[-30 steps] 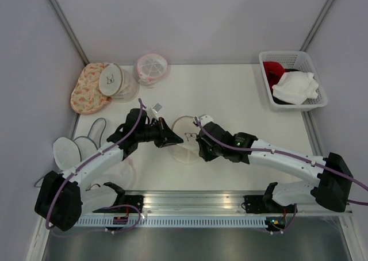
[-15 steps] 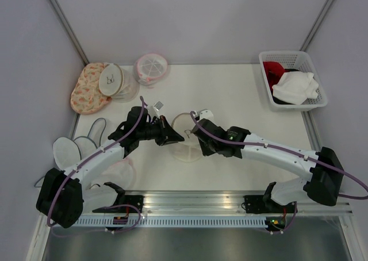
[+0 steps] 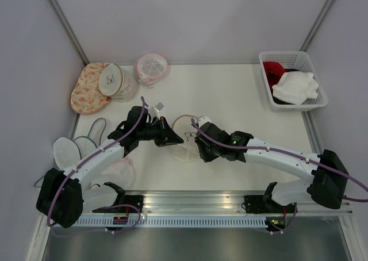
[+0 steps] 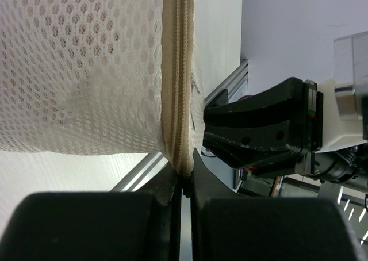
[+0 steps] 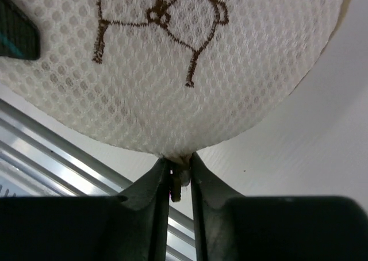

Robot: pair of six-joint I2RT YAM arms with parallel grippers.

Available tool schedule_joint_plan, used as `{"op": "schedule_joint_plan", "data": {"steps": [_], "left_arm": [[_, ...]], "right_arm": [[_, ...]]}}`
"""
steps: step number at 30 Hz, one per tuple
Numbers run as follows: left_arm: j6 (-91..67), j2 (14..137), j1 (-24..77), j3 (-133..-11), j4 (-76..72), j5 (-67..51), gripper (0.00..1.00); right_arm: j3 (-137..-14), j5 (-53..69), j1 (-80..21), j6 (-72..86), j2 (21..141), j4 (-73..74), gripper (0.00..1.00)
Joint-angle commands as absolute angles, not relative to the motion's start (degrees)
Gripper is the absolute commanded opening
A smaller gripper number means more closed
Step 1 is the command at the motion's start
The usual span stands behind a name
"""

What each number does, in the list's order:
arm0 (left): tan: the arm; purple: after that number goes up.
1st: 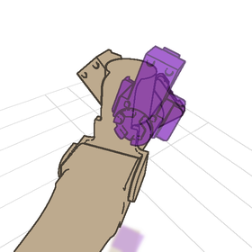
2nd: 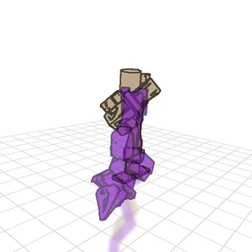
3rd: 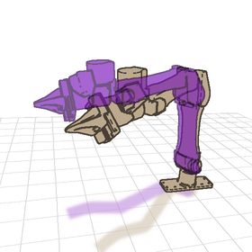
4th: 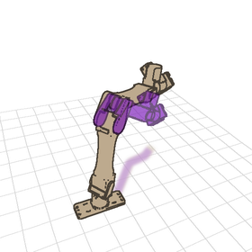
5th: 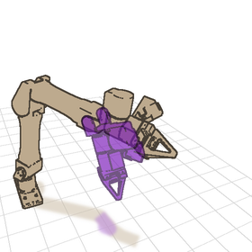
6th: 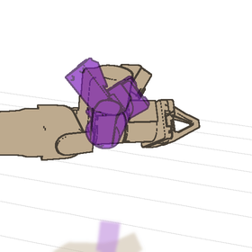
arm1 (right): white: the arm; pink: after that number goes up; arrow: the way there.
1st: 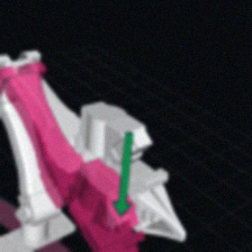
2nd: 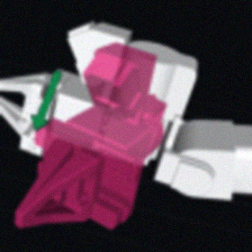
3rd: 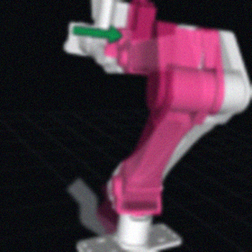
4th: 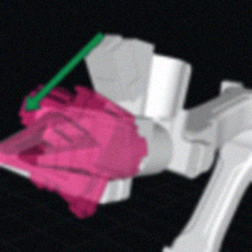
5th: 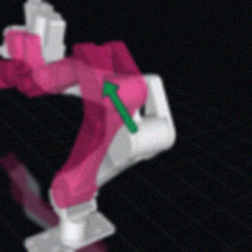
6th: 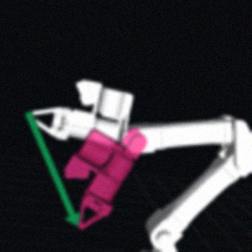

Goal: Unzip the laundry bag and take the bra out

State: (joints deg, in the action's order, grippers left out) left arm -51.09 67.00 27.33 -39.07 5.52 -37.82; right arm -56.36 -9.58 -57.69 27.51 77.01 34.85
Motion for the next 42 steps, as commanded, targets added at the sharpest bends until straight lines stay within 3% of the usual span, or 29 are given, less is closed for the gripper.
{"op": "schedule_joint_plan", "data": {"steps": [1, 7, 14, 19, 23, 31, 34, 38, 41, 42], "left_arm": [[-48.51, 66.27, 25.49, -40.96, 5.54, -38.93, 0.02], [-48.60, 66.18, 25.49, -40.96, 5.54, -39.29, 0.02], [-48.60, 65.92, 25.49, -40.69, 5.45, -39.37, 0.02], [-48.60, 65.92, 25.49, -40.69, 5.27, -39.73, 0.02], [-48.69, 65.83, 25.58, -40.61, 5.19, -39.90, 0.02], [-49.13, 64.95, 25.49, -39.99, 5.18, -39.99, 0.02], [-49.22, 64.60, 25.49, -39.73, 5.19, -40.08, 0.02], [-49.31, 64.07, 25.58, -39.46, 5.10, -40.08, 0.02], [-49.31, 63.90, 25.49, -39.38, 5.18, -40.08, 0.02], [-49.31, 63.90, 25.49, -39.46, 5.19, -40.17, 0.02]], "right_arm": [[-52.21, -5.28, -56.07, 23.47, 75.59, 38.16, 0.27], [-52.65, -4.74, -56.07, 22.41, 77.69, 36.83, 0.39], [-53.79, -2.12, -55.99, 21.98, 75.68, 35.34, 0.41], [-54.14, -4.20, -55.99, 20.48, 72.86, 33.66, 0.57], [-55.72, -8.61, -55.99, 18.03, 73.82, 33.31, 0.58], [-59.14, -5.98, -55.99, 16.17, 79.09, 28.92, 0.57], [-60.64, -4.92, -55.99, 16.26, 80.77, 28.21, 0.54], [-61.00, -5.18, -55.81, 16.70, 82.09, 28.21, 0.40], [-60.73, -5.97, -55.72, 17.49, 82.09, 29.35, 0.10], [-60.56, -7.02, -55.64, 17.66, 81.74, 30.57, 0.05]]}}
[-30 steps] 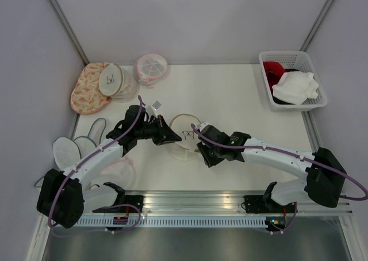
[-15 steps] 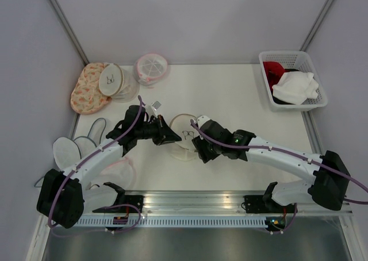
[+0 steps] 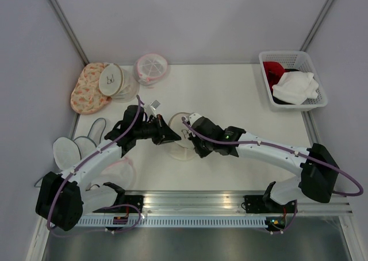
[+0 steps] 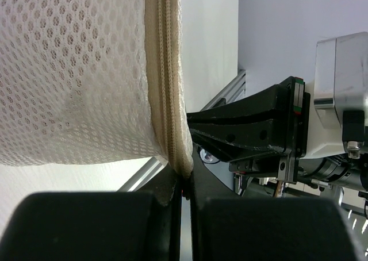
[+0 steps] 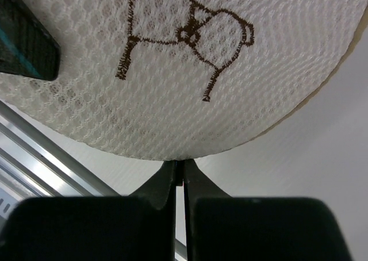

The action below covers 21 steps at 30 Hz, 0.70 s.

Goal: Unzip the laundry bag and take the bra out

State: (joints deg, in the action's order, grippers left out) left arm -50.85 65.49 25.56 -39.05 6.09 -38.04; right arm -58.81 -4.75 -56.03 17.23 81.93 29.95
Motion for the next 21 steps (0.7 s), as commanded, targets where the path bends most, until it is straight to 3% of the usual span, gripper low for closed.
{"op": "schedule_joint_plan", "data": {"steps": [1, 11, 18, 21], "left_arm": [[-49.22, 63.90, 25.49, -39.38, 5.19, -40.17, 0.02], [-47.90, 64.16, 25.49, -39.55, 5.98, -40.17, 0.02], [-44.13, 67.49, 25.49, -42.79, 7.82, -43.85, 0.02], [-41.58, 72.31, 25.49, -46.56, 8.26, -45.88, 0.02]], "right_arm": [[-60.47, -7.64, -55.72, 18.19, 81.39, 31.19, 0.01], [-62.75, -28.28, -55.55, 21.79, 81.73, 50.87, 0.00], [-64.77, -40.58, -52.66, 22.41, 86.56, 51.85, 0.01], [-64.95, -36.25, -52.47, 21.36, 86.40, 50.20, 0.00]]}}
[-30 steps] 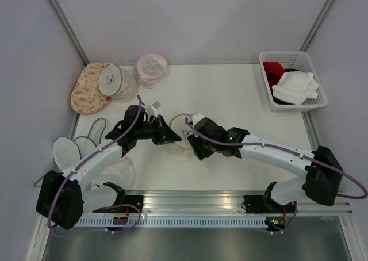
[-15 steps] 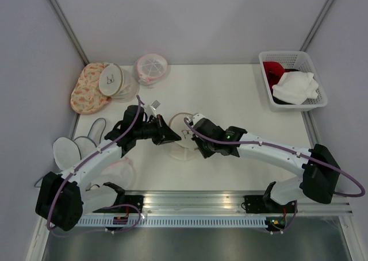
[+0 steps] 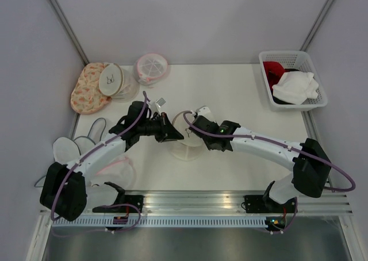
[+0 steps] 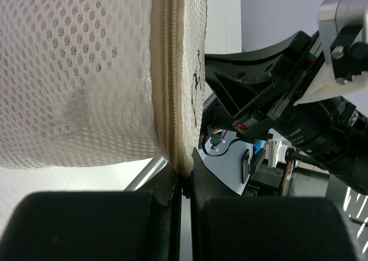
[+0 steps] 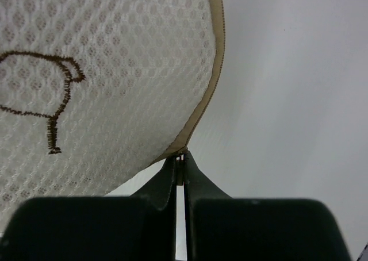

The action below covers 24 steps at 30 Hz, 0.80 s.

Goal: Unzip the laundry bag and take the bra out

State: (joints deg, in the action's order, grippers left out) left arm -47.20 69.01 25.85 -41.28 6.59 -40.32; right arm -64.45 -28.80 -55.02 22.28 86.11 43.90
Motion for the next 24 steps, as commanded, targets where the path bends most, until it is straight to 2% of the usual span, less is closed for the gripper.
{"op": "schedule_joint_plan", "data": {"steps": [1, 5, 6, 7, 8, 9, 10, 11, 12, 16, 20, 24], "left_arm": [[-40.53, 73.55, 25.49, -47.71, 8.35, -45.97, 0.02], [-38.41, 80.67, 25.49, -55.00, 8.09, -45.09, 0.02], [-37.63, 82.16, 25.49, -58.06, 7.74, -44.48, 0.07], [-37.62, 84.61, 25.40, -59.57, 7.91, -43.43, 0.22], [-37.79, 85.60, 25.31, -61.68, 7.82, -40.89, 0.45], [-38.23, 86.30, 25.31, -62.48, 8.95, -38.96, 0.80], [-39.19, 86.92, 25.23, -63.10, 10.27, -36.76, 0.91], [-39.98, 86.58, 25.31, -63.19, 11.07, -32.21, 0.97], [-41.90, 85.70, 25.31, -62.32, 11.60, -29.82, 1.00], [-47.53, 77.62, 26.28, -54.16, 12.40, -22.33, 1.00], [-54.83, 70.41, 29.08, -43.19, 5.74, -26.71, 1.00], [-63.08, 67.42, 34.87, -37.89, -1.91, -28.04, 1.00]], "right_arm": [[-64.34, -34.21, -52.47, 20.66, 85.44, 49.14, 0.00], [-61.70, -25.51, -52.56, 20.30, 77.64, 44.40, 0.00], [-60.57, -20.09, -52.56, 20.13, 76.30, 43.69, 0.00], [-59.95, -17.78, -52.47, 20.04, 74.98, 42.81, 0.00], [-58.98, -15.23, -52.47, 20.21, 72.62, 41.50, 0.00], [-58.45, -13.12, -52.56, 20.39, 71.64, 40.88, 0.01], [-58.10, -9.79, -52.56, 20.83, 70.76, 40.35, 0.01], [-57.23, -8.28, -52.47, 21.61, 69.62, 39.12, 0.00], [-56.87, -6.70, -52.47, 21.71, 69.26, 38.59, 0.00], [-54.94, 1.82, -52.56, 22.15, 68.64, 34.99, 0.01], [-52.91, 9.30, -52.47, 22.32, 68.73, 27.52, 0.01], [-52.82, 12.47, -52.65, 23.64, 70.40, 23.38, 0.00]]}}
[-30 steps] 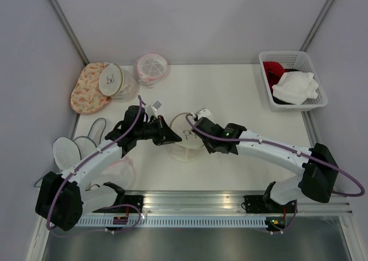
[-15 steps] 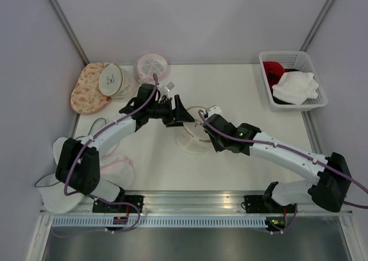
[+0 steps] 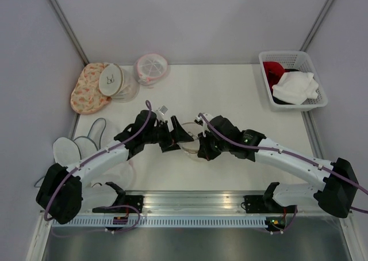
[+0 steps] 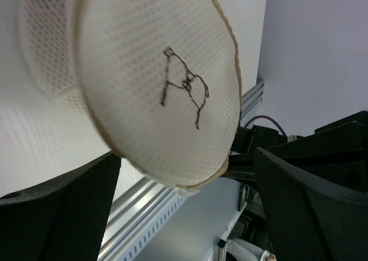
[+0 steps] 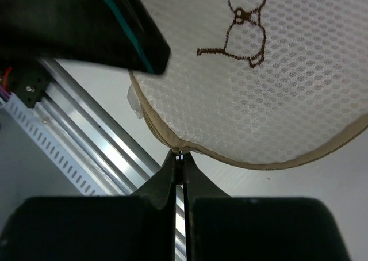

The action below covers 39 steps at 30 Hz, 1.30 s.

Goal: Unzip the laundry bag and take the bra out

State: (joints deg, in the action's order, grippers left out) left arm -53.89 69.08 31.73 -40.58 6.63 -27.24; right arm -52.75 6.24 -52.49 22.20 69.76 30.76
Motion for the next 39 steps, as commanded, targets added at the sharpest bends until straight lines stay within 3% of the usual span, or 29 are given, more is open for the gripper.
{"op": "schedule_joint_plan", "data": {"steps": [1, 3, 6, 7, 8, 11, 18, 22, 30, 34, 39], "left_arm": [[-64.06, 67.50, 35.68, -37.01, -3.41, -28.21, 0.99], [-65.47, 68.63, 37.79, -37.09, -6.33, -28.65, 0.94], [-65.39, 69.87, 38.93, -38.23, -6.68, -27.95, 0.72], [-65.39, 69.87, 38.94, -38.15, -6.85, -27.78, 0.62], [-65.39, 69.87, 38.94, -38.06, -6.59, -27.25, 0.35], [-64.87, 69.43, 38.94, -38.58, -4.49, -25.14, 0.02], [-62.50, 69.26, 38.50, -39.37, -1.67, -23.55, 0.02], [-60.56, 68.64, 38.32, -40.69, -0.35, -23.64, 0.02], [-53.80, 70.74, 37.88, -44.29, 3.77, -29.96, 0.02], [-47.48, 73.38, 36.92, -49.91, 7.64, -31.55, 0.02], [-36.83, 81.02, 32.61, -60.36, 9.59, -31.72, 0.02]], "right_arm": [[-52.91, 12.74, -52.65, 23.82, 70.92, 22.16, 0.00], [-53.08, 13.01, -52.73, 24.26, 71.28, 21.19, 0.01], [-53.70, 13.09, -52.65, 24.61, 71.54, 20.74, 0.00], [-53.88, 13.01, -52.65, 24.52, 71.28, 20.83, 0.00], [-53.96, 12.92, -52.65, 24.43, 71.28, 21.18, 0.00], [-53.88, 11.95, -52.73, 23.73, 70.05, 23.02, 0.00], [-54.49, 4.50, -52.82, 22.32, 69.25, 34.94, 0.00], [-56.25, -8.95, -52.91, 22.06, 72.94, 45.50, 0.00], [-58.35, -29.33, -50.89, 26.72, 78.22, 47.99, 0.00], [-61.87, -30.86, -49.83, 26.46, 77.96, 45.80, 0.00], [-61.00, -22.69, -49.83, 24.17, 75.07, 42.20, 0.00]]}}
